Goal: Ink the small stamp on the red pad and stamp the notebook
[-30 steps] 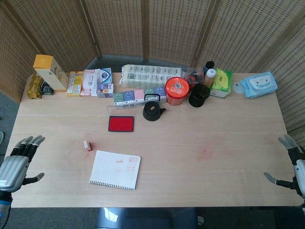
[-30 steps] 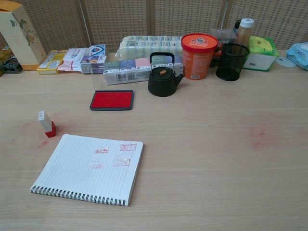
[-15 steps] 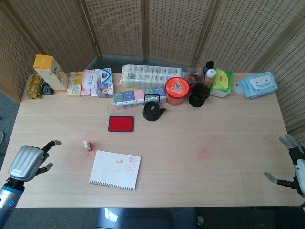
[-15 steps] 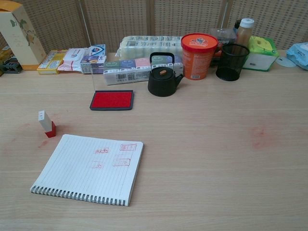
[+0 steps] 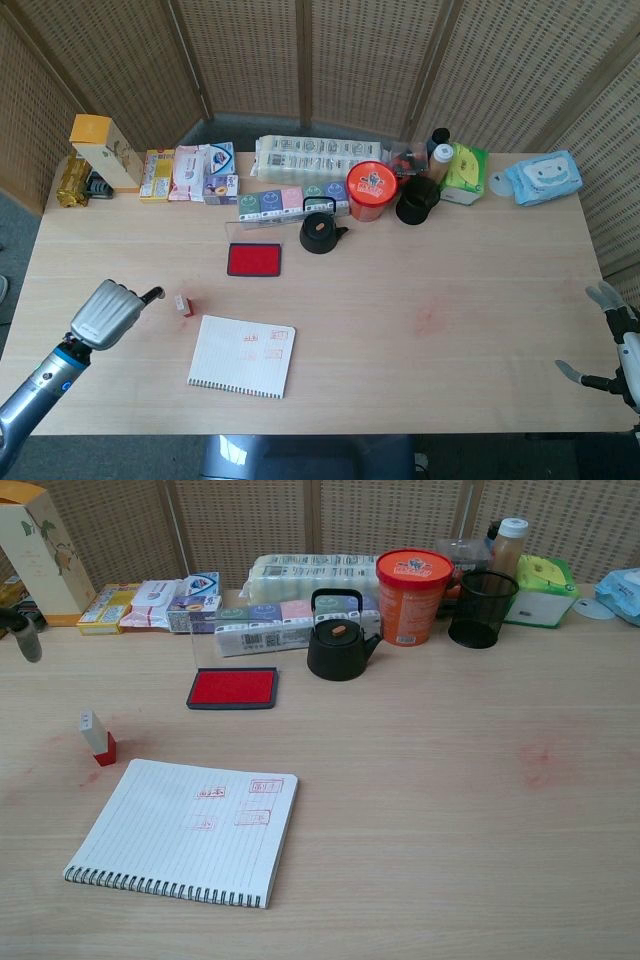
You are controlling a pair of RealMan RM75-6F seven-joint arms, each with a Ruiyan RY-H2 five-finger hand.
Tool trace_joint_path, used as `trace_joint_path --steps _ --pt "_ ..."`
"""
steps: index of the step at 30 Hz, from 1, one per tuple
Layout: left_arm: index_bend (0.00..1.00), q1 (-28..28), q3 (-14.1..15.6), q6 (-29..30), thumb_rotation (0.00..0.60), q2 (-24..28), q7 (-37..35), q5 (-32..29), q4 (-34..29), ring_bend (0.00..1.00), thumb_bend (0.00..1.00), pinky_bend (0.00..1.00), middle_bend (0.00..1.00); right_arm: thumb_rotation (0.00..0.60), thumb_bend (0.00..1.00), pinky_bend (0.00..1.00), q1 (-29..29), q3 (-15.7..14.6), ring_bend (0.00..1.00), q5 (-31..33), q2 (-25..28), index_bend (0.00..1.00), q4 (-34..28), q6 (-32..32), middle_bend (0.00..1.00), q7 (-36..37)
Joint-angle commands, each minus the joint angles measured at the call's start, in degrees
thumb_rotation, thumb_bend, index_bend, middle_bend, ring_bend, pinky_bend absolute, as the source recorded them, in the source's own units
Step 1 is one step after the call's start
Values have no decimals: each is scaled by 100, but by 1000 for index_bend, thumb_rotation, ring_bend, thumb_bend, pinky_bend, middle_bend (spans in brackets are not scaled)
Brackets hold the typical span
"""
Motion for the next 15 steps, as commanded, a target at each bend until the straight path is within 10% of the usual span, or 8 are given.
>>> trace_joint_path --steps 1,15 --pt "405 -188 45 -341 600 -299 260 -55 300 1000 246 1000 1000 600 126 0 11 7 0 24 -1 0 1 -26 0 -6" --pt "464 -391 101 -827 600 -1021 459 -515 944 1000 260 1000 1000 600 126 0 42 8 0 45 32 0 32 -128 0 133"
